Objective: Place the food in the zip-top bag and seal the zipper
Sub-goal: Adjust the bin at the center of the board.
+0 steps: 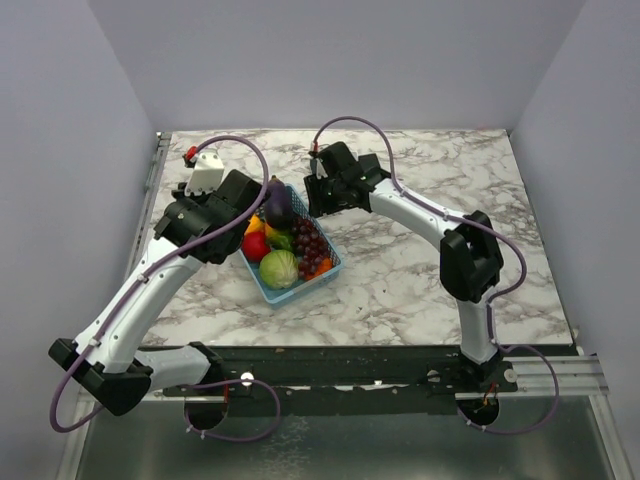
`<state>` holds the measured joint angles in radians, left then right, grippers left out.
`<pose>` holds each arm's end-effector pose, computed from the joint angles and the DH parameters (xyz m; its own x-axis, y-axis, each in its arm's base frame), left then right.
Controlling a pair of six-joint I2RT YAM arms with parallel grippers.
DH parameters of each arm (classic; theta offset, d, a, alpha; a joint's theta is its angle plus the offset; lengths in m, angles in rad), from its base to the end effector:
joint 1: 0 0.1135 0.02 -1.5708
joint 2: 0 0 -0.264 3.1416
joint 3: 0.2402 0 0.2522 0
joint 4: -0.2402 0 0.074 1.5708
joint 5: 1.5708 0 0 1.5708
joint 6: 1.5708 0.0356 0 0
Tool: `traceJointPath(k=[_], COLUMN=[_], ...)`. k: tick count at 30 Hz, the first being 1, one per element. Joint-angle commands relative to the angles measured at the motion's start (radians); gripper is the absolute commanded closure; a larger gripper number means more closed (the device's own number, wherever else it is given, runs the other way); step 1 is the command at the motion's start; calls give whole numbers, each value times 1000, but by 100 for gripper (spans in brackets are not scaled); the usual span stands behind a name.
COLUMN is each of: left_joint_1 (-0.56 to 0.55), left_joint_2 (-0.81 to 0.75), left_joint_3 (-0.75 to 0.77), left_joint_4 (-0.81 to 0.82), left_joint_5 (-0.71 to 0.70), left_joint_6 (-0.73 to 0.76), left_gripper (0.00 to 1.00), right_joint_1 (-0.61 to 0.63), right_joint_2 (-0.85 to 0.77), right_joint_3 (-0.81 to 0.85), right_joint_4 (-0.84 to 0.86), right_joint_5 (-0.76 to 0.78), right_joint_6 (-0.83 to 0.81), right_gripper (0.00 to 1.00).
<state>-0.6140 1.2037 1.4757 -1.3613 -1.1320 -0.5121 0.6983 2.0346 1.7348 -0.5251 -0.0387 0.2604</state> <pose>0.1709 -0.0810 0.4045 -0.5835 0.1566 -0.7968 -0.4403 0.7635 0.4725 0.3547 0.2995 0.2541 -0.7142 -0.2636 -0.6484 -0.4954 0.8448 0.2022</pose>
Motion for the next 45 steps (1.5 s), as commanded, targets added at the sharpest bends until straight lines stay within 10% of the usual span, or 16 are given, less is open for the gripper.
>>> traceJointPath(k=[1, 28, 35, 45], left_joint_1=[8, 8, 8, 8], left_joint_2=[-37, -95, -99, -96], left_joint_3=[-21, -57, -70, -69], left_joint_4=[29, 79, 88, 123], left_joint_5=[55, 202, 210, 243], left_joint_6=[-7, 16, 18, 21], left_gripper=[100, 100, 100, 100], right_joint_1=[-5, 8, 13, 16], right_joint_2=[54, 169, 133, -42], right_joint_3=[70, 137, 80, -152], right_joint_4=[-31, -114, -113, -64], right_joint_5=[-4, 35, 86, 158], right_joint_6=[-5, -26, -39, -52], right_gripper=[50, 79, 99, 99])
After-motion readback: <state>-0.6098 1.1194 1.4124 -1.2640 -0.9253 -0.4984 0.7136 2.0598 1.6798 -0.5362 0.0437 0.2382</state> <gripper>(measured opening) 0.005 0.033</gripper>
